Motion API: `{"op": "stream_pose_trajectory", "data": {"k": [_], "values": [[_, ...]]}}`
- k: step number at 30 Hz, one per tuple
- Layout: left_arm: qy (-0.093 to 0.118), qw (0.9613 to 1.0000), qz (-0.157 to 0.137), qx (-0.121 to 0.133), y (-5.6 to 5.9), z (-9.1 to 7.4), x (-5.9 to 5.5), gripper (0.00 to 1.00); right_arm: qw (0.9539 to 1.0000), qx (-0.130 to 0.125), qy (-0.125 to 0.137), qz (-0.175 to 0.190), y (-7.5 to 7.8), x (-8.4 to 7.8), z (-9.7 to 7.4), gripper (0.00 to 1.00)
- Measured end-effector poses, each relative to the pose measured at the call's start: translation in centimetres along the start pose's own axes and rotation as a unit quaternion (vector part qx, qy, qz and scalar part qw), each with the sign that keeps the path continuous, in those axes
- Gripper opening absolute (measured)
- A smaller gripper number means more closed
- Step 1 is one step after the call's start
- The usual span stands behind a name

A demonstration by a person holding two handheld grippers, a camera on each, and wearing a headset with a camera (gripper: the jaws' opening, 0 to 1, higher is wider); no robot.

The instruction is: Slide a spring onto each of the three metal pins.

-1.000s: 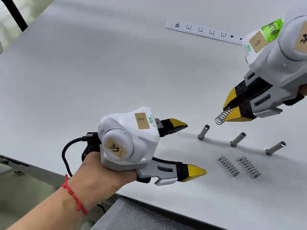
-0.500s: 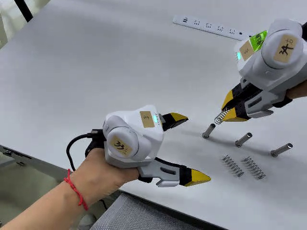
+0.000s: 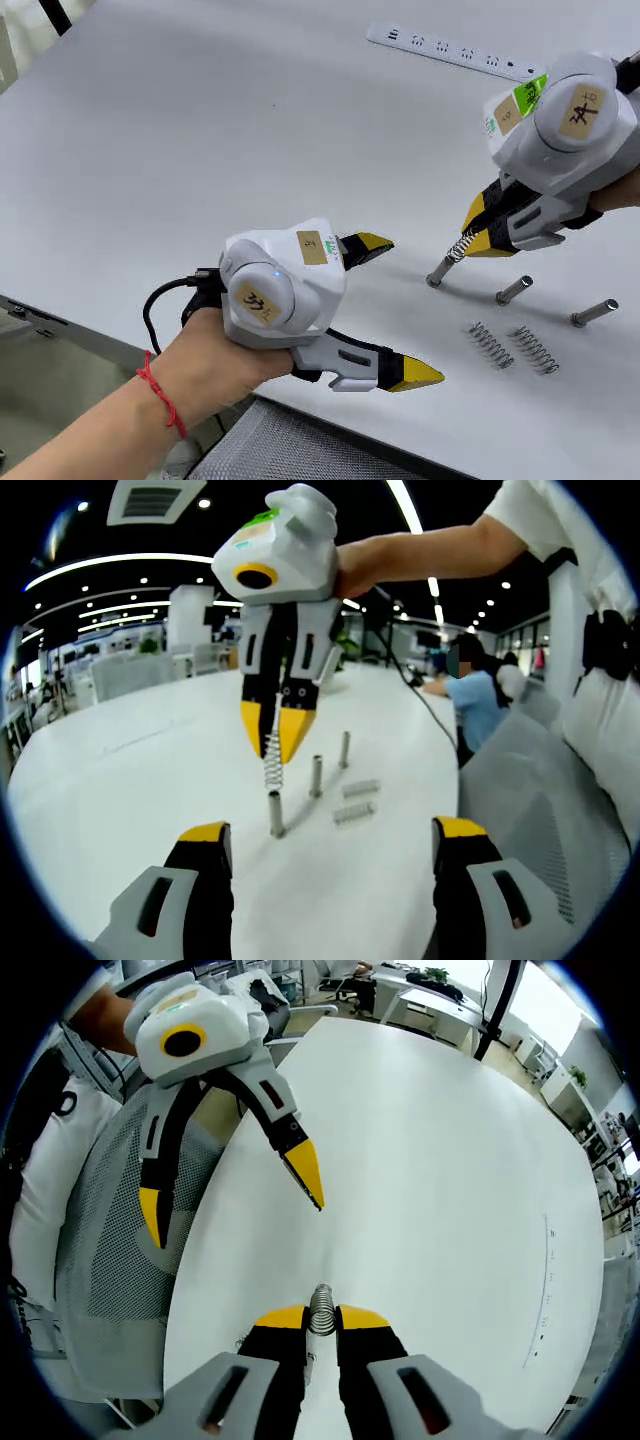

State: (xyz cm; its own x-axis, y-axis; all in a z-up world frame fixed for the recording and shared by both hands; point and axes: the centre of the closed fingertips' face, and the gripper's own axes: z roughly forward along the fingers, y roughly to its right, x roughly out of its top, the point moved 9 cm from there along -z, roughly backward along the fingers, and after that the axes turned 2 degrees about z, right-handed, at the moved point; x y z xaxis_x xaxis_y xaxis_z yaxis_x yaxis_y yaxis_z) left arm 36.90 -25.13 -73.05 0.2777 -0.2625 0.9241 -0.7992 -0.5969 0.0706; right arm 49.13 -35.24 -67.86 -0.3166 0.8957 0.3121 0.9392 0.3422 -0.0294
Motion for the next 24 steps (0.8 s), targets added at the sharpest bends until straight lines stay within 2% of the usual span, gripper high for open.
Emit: {"op": "stream_pose_trajectory", "data": {"k": [12,24], "values": [[0.005,1.0,-0.005,-0.001,0.1,0.0,0.1,0.83,1.0,0.004,-0.004,0.001,0.3,-0.3,0.6,0.12],[0.008,0.9999,-0.009,0.0,0.1,0.0,-0.1,0.83,0.9999,0.007,-0.01,-0.006,0.1,0.2,1.1,0.12]]}}
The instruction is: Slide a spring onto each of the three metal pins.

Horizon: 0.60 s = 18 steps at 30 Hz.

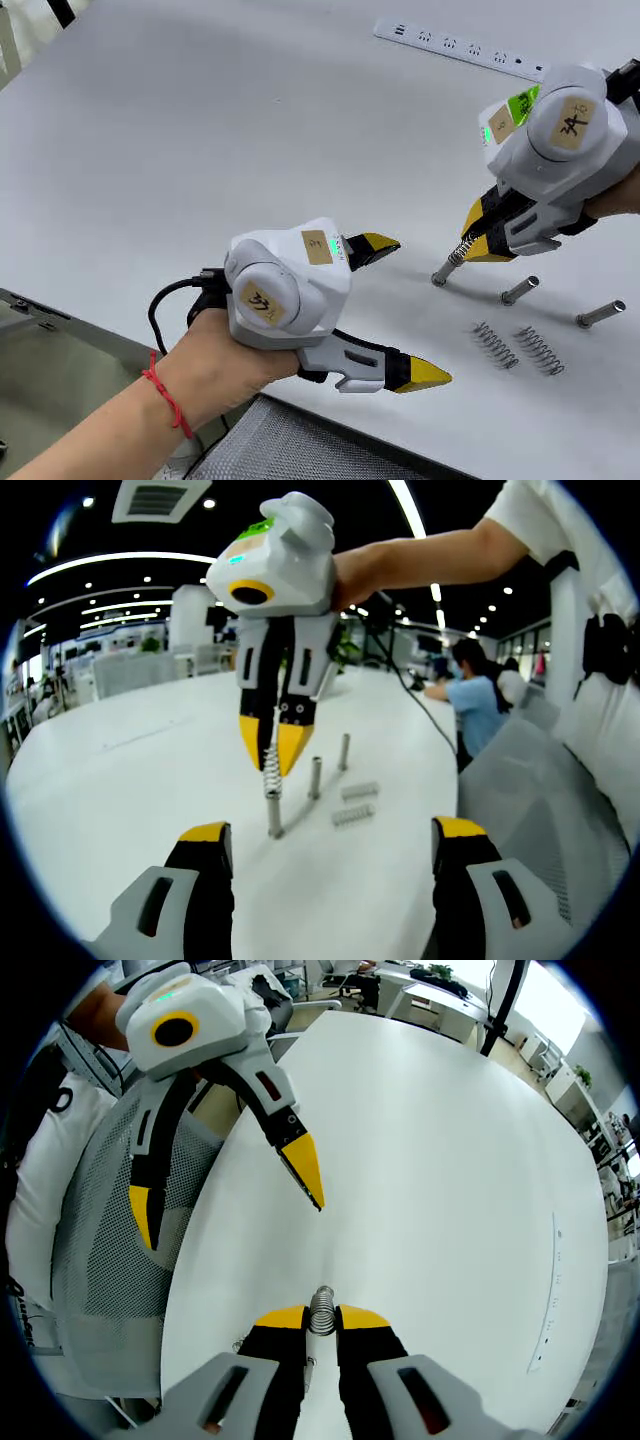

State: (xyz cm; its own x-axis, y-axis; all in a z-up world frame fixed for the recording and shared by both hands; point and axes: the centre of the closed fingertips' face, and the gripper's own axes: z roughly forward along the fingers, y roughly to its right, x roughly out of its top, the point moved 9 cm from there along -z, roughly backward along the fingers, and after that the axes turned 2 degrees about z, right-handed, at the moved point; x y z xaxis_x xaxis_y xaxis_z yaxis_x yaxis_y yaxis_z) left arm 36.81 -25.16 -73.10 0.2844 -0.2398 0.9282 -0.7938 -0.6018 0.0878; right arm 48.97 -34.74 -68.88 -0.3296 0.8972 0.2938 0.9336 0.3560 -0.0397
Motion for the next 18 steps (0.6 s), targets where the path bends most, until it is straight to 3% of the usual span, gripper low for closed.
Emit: {"op": "stream_pose_trajectory", "data": {"k": [18], "values": [[0.002,1.0,-0.004,-0.001,-0.2,-0.2,-0.1,0.82,1.0,0.003,-0.003,0.006,0.4,-0.2,1.7,0.12]]}}
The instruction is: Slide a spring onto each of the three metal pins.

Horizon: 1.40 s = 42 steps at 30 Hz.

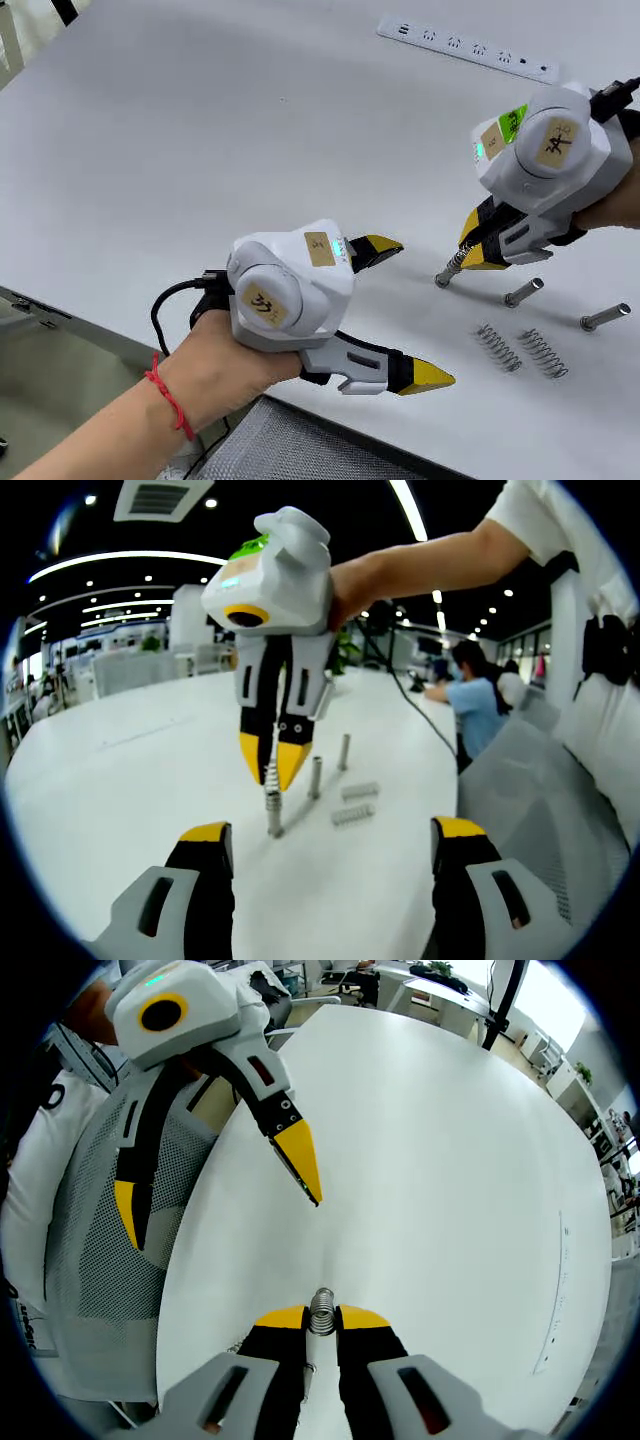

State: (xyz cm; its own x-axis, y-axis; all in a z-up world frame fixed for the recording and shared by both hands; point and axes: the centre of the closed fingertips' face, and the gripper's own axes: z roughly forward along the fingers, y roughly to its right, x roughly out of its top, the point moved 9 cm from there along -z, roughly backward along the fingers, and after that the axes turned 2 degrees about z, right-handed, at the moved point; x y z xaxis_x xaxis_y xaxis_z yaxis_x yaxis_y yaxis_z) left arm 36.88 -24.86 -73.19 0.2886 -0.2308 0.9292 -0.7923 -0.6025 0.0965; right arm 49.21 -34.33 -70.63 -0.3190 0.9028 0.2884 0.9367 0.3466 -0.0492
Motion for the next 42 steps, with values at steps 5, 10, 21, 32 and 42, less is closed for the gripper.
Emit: {"op": "stream_pose_trajectory", "data": {"k": [5,10,21,32,42], "values": [[0.001,1.0,-0.002,0.0,0.0,0.0,0.0,0.82,1.0,-0.002,0.0,0.002,-0.2,0.1,0.4,0.12],[0.0,1.0,-0.004,0.001,0.0,0.0,-0.1,0.82,1.0,-0.002,0.002,0.006,0.2,-0.3,1.2,0.12],[-0.002,1.0,-0.004,0.0,-0.1,0.0,-0.3,0.82,0.9999,-0.003,0.0,0.012,0.7,-0.8,2.5,0.12],[-0.003,1.0,-0.004,0.0,-0.2,-0.1,-0.5,0.82,0.9999,-0.004,-0.004,0.014,0.6,-1.2,3.6,0.12],[-0.002,1.0,-0.005,0.002,-0.1,-0.1,-0.4,0.82,0.9998,-0.005,0.0,0.018,0.5,-1.0,3.8,0.13]]}}
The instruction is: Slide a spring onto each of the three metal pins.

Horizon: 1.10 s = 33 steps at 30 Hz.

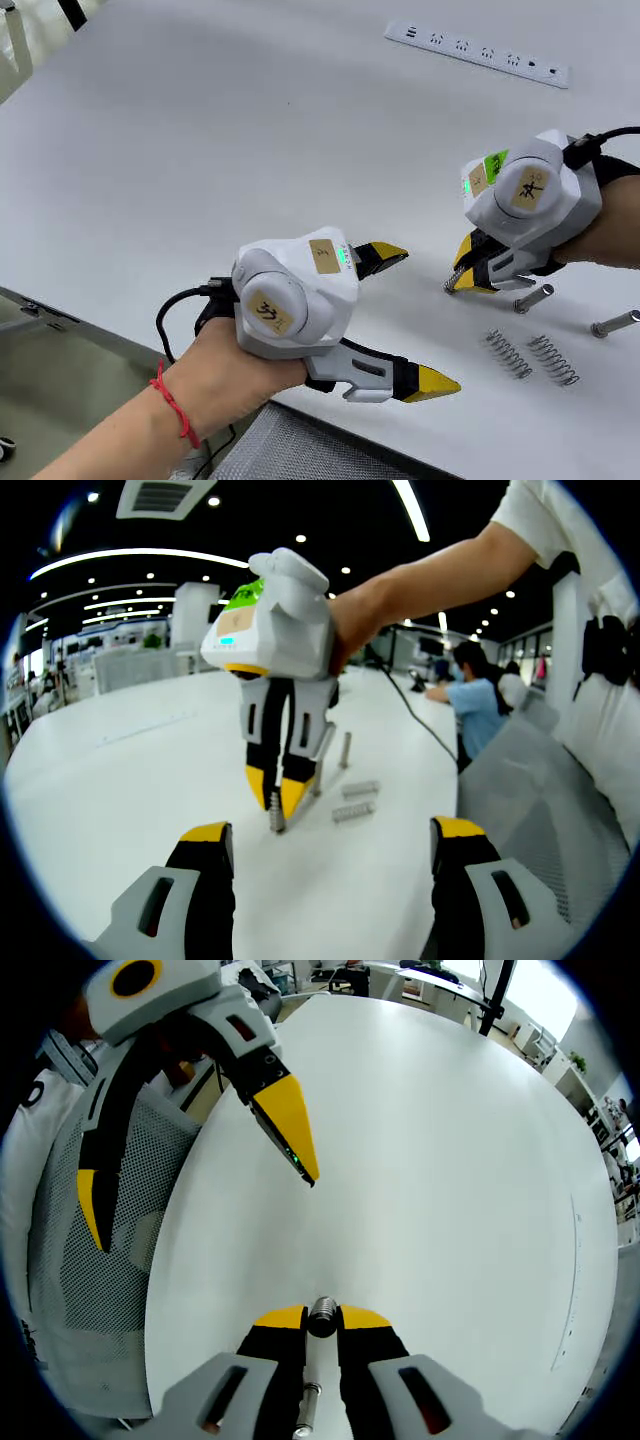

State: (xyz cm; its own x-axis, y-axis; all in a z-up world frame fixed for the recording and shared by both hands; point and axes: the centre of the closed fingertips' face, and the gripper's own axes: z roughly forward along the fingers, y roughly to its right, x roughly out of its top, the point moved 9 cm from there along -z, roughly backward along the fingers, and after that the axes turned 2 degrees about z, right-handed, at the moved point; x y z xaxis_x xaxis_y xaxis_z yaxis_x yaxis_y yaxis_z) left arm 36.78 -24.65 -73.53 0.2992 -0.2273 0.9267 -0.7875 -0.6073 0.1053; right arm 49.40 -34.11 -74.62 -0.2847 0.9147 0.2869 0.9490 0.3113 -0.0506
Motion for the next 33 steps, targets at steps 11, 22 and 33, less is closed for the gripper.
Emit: {"op": "stream_pose_trajectory", "data": {"k": [11,22,33], "values": [[-0.002,1.0,0.0,0.001,0.0,-0.1,-0.1,0.81,1.0,-0.001,0.003,0.003,0.0,0.0,0.1,0.16],[-0.007,1.0,0.004,0.0,0.0,-0.1,0.0,0.81,0.9997,-0.008,0.019,0.012,-0.3,0.2,-1.0,0.21],[-0.021,0.9997,0.015,-0.003,0.2,-0.2,0.3,0.82,0.9968,-0.039,0.065,0.028,-1.0,-0.6,-3.3,0.32]]}}
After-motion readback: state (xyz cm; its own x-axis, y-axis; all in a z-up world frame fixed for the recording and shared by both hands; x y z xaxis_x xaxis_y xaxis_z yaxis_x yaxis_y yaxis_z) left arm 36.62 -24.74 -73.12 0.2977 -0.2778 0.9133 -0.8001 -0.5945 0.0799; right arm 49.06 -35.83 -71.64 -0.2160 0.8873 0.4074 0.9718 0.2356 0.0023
